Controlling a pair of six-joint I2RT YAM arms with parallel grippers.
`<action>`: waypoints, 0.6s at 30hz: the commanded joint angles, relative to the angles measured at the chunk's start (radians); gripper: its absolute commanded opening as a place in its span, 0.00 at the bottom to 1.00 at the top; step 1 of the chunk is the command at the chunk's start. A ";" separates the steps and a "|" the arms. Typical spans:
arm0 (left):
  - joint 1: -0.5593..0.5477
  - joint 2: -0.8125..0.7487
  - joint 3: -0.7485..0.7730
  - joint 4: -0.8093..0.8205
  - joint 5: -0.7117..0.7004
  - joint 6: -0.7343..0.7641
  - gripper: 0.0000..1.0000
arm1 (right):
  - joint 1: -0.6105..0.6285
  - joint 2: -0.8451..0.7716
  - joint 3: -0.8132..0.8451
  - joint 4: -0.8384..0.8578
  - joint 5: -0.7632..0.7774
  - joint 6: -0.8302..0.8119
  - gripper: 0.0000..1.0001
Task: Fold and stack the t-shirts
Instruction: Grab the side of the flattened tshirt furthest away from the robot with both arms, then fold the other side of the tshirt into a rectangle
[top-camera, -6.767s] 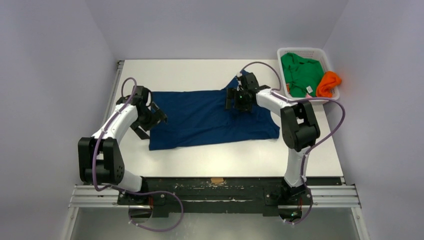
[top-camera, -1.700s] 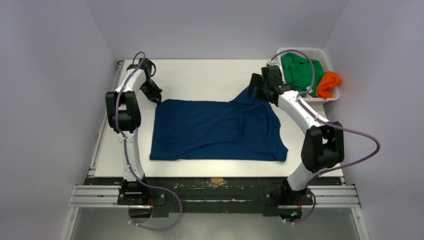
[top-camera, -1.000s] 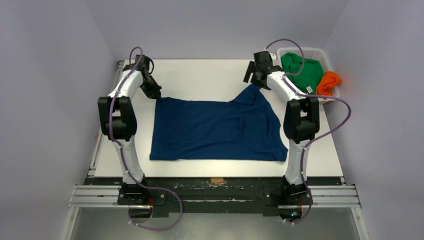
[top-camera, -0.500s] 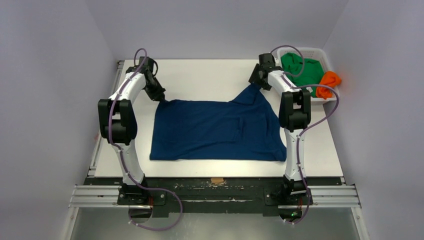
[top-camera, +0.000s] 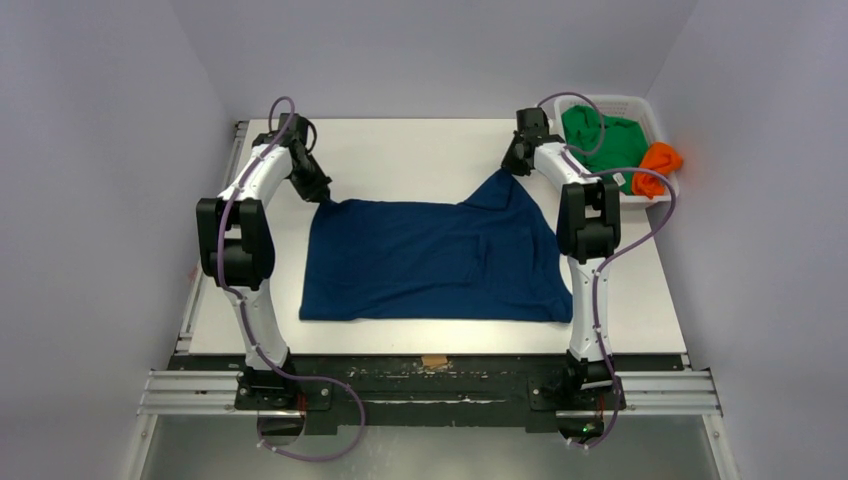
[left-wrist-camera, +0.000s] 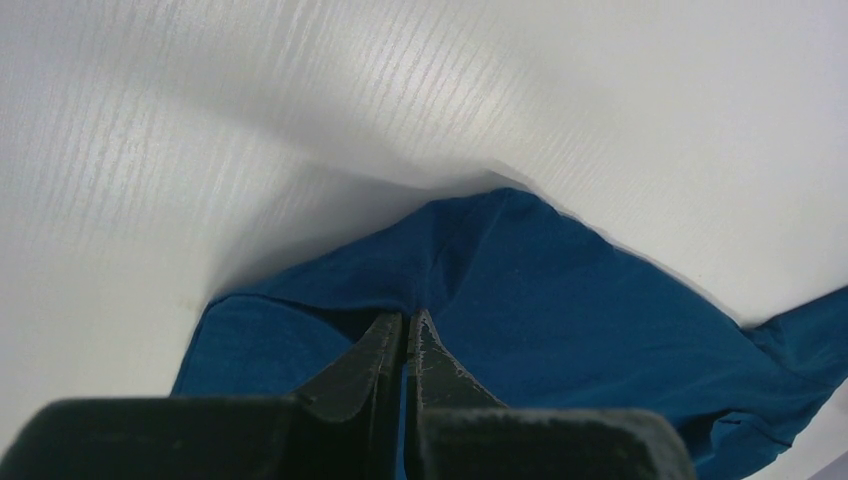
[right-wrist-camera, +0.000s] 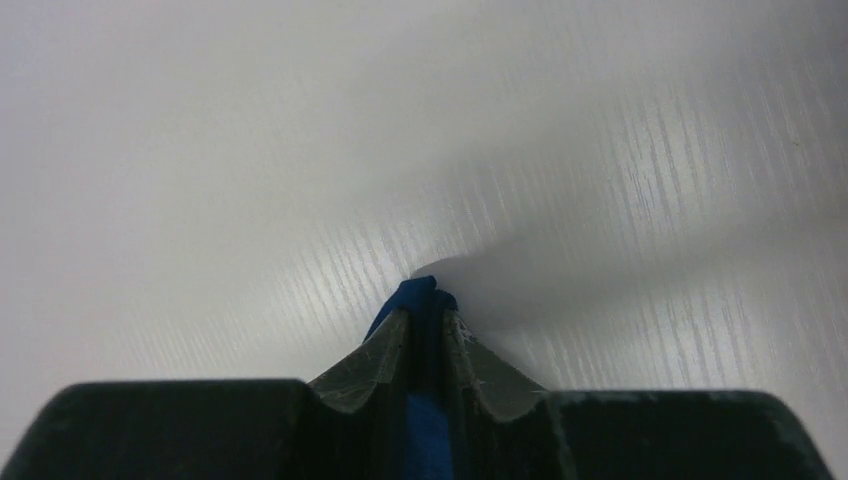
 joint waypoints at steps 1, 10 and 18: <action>-0.001 -0.043 0.030 -0.007 0.001 0.026 0.00 | 0.005 -0.013 0.049 0.010 0.029 -0.005 0.11; -0.001 -0.076 0.033 -0.022 -0.005 0.031 0.00 | 0.012 -0.089 0.090 -0.096 0.129 -0.067 0.00; -0.005 -0.171 -0.057 -0.008 -0.007 0.025 0.00 | 0.020 -0.300 -0.030 -0.328 0.143 -0.071 0.00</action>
